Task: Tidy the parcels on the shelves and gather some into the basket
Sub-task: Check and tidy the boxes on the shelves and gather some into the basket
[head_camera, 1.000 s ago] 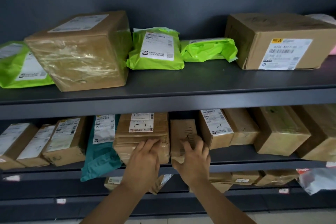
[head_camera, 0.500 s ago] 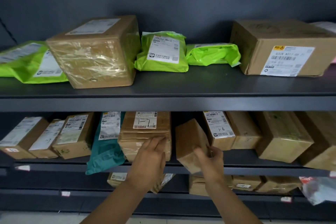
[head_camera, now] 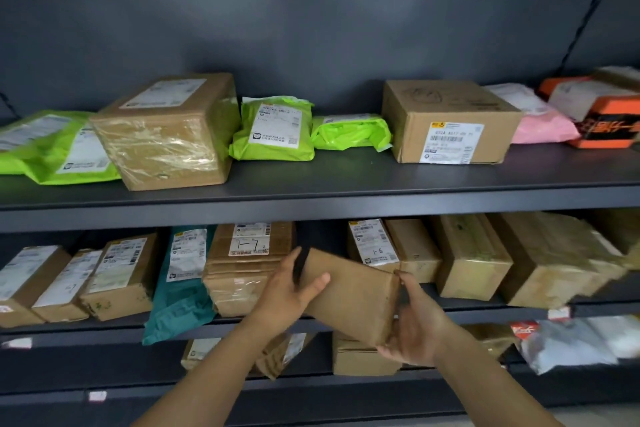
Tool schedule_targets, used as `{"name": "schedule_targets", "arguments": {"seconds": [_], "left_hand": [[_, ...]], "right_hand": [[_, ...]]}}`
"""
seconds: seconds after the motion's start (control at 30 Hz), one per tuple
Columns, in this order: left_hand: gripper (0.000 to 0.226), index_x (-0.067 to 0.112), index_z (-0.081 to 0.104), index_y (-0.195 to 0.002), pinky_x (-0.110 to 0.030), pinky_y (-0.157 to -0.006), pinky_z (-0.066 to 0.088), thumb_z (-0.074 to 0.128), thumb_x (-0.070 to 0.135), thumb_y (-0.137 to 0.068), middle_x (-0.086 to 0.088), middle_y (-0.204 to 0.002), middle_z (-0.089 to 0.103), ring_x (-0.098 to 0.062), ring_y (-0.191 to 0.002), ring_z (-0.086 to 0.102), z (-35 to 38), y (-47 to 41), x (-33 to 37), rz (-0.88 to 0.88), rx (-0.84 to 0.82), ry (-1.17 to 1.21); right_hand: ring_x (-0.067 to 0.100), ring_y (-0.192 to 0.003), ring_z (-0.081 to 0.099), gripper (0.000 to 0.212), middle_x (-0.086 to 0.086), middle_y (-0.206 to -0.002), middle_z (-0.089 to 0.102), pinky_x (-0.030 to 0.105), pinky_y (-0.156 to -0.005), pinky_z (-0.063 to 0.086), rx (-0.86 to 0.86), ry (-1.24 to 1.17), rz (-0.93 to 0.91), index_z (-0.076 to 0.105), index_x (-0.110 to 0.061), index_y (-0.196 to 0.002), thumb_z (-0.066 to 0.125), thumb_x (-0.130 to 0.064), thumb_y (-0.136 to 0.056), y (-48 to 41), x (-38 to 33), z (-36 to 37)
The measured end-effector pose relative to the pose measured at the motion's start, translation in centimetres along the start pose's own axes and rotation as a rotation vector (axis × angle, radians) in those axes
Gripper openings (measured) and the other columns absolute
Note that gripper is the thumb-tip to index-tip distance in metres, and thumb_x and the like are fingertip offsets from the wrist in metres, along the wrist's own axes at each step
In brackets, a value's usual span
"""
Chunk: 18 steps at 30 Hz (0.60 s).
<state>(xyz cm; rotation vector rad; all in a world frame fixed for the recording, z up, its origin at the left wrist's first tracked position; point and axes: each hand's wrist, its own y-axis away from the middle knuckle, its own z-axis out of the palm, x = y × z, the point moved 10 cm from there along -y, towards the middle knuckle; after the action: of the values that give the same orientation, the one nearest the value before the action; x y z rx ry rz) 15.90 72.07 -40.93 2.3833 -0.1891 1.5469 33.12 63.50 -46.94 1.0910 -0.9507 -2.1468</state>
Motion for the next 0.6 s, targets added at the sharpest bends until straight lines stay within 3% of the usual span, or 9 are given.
{"name": "schedule_targets", "arguments": {"seconds": [0.1,0.17,0.3,0.37,0.47,0.53,0.6], "left_hand": [[0.081,0.032,0.035,-0.137,-0.041,-0.100,0.044,0.067,0.059,-0.068,0.005,-0.136,0.049,-0.018,-0.122,0.050,1.1,1.4,-1.1,-0.257,-0.151,0.311],[0.069,0.030,0.045,-0.127,-0.046,-0.098,0.047,0.071,0.053,-0.068,0.000,-0.125,0.060,-0.022,-0.114,0.058,2.2,2.6,-1.2,-0.356,-0.254,0.460],[0.054,0.023,0.055,-0.118,-0.043,-0.092,0.052,0.062,0.058,-0.078,-0.010,-0.105,0.071,-0.028,-0.104,0.065,2.9,3.2,-2.6,-0.500,-0.271,0.428],[0.060,0.013,0.057,-0.118,-0.045,-0.089,0.053,0.058,0.061,-0.081,-0.016,-0.102,0.070,-0.033,-0.102,0.064,3.1,3.6,-4.2,-0.638,-0.251,0.472],[0.065,0.008,0.057,-0.120,-0.048,-0.088,0.052,0.053,0.062,-0.084,-0.023,-0.109,0.067,-0.039,-0.101,0.064,3.4,4.4,-5.6,-0.778,-0.286,0.539],[0.067,0.007,0.059,-0.117,-0.047,-0.090,0.051,0.048,0.065,-0.085,-0.024,-0.111,0.066,-0.041,-0.099,0.065,3.6,4.9,-6.0,-0.805,-0.344,0.500],[0.066,0.007,0.060,-0.111,-0.043,-0.086,0.053,0.045,0.066,-0.085,-0.023,-0.110,0.067,-0.041,-0.095,0.066,3.8,5.2,-5.8,-0.810,-0.380,0.471]], "right_hand": [[0.031,-0.091,0.064,0.079,0.020,-0.113,0.063,0.033,-0.059,0.058,-0.032,0.064,0.006,0.054,-0.014,-0.123,0.041,-0.078,-0.078,0.8,-0.4,0.2],[0.032,-0.092,0.065,0.078,0.020,-0.115,0.063,0.035,-0.059,0.059,-0.015,0.130,-0.028,0.051,-0.016,-0.122,0.038,-0.080,-0.079,0.7,-1.0,0.2],[0.034,-0.103,0.064,0.079,0.016,-0.115,0.066,0.051,-0.088,0.052,0.055,0.279,-0.197,0.048,-0.022,-0.130,0.037,-0.080,-0.077,0.0,-2.6,-0.4],[0.029,-0.119,0.053,0.076,0.003,-0.129,0.058,0.057,-0.101,0.041,-0.011,0.291,-0.389,0.038,-0.038,-0.138,0.049,-0.076,-0.074,0.1,-4.3,-0.2],[0.024,-0.131,0.043,0.098,-0.012,-0.144,0.038,0.056,-0.104,0.039,-0.203,0.439,-0.495,0.022,-0.053,-0.142,0.081,-0.051,-0.064,1.8,-4.9,1.8],[0.021,-0.118,0.058,0.100,-0.005,-0.139,0.049,0.049,-0.102,0.043,-0.230,0.546,-0.473,0.026,-0.046,-0.143,0.084,-0.026,-0.064,2.3,-4.5,2.4],[0.020,-0.107,0.065,0.080,0.003,-0.120,0.066,0.044,-0.101,0.044,-0.206,0.589,-0.468,0.035,-0.038,-0.139,0.076,-0.013,-0.076,2.1,-4.5,2.5]]}}
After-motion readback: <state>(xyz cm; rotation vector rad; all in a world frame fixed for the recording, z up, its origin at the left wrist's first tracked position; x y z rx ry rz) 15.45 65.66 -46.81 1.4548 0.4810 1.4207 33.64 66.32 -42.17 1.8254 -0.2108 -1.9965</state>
